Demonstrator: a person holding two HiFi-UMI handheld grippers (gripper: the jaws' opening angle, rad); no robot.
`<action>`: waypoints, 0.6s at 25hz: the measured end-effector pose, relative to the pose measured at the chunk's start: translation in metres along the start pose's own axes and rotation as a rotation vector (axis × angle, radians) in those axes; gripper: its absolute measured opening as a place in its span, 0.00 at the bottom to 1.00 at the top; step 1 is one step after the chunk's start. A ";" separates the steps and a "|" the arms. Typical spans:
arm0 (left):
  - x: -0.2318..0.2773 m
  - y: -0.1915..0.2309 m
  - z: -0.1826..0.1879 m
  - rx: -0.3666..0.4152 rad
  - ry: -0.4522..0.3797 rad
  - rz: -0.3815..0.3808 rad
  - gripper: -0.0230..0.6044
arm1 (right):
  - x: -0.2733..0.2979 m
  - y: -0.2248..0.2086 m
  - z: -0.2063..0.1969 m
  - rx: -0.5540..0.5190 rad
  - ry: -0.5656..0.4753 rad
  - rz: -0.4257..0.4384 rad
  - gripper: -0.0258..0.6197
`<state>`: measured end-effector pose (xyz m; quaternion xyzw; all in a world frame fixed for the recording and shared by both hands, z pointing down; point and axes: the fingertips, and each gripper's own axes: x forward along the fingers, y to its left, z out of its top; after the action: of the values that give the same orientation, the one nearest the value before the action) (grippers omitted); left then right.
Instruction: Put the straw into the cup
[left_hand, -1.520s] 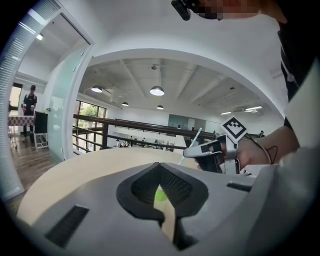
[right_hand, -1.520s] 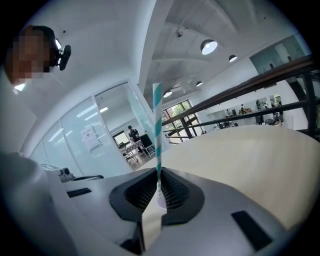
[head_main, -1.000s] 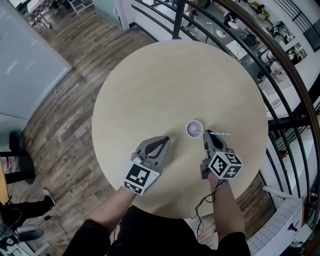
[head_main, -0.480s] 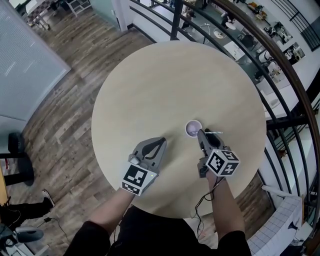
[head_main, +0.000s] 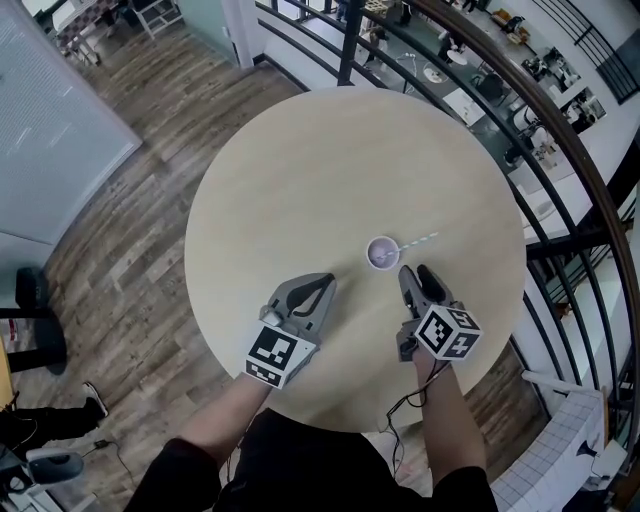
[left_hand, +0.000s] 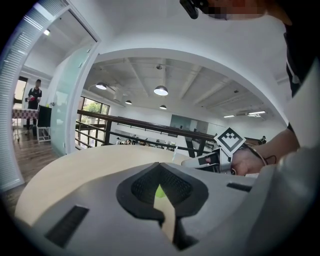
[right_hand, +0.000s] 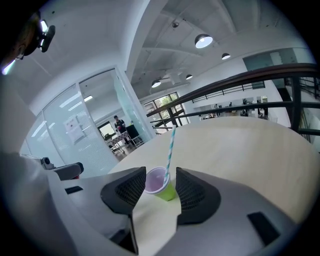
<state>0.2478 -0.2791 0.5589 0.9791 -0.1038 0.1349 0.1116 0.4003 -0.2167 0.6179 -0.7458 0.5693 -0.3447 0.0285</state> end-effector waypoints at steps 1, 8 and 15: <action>-0.002 -0.002 0.003 0.005 -0.004 -0.002 0.04 | -0.006 0.003 0.002 0.005 -0.008 0.004 0.32; -0.031 -0.030 0.037 0.022 -0.043 -0.009 0.04 | -0.067 0.030 0.021 0.019 -0.076 0.058 0.32; -0.071 -0.069 0.073 0.005 -0.084 -0.031 0.04 | -0.133 0.064 0.041 -0.001 -0.172 0.126 0.32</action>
<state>0.2146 -0.2190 0.4569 0.9856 -0.0930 0.0920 0.1069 0.3550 -0.1383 0.4947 -0.7354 0.6106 -0.2768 0.0986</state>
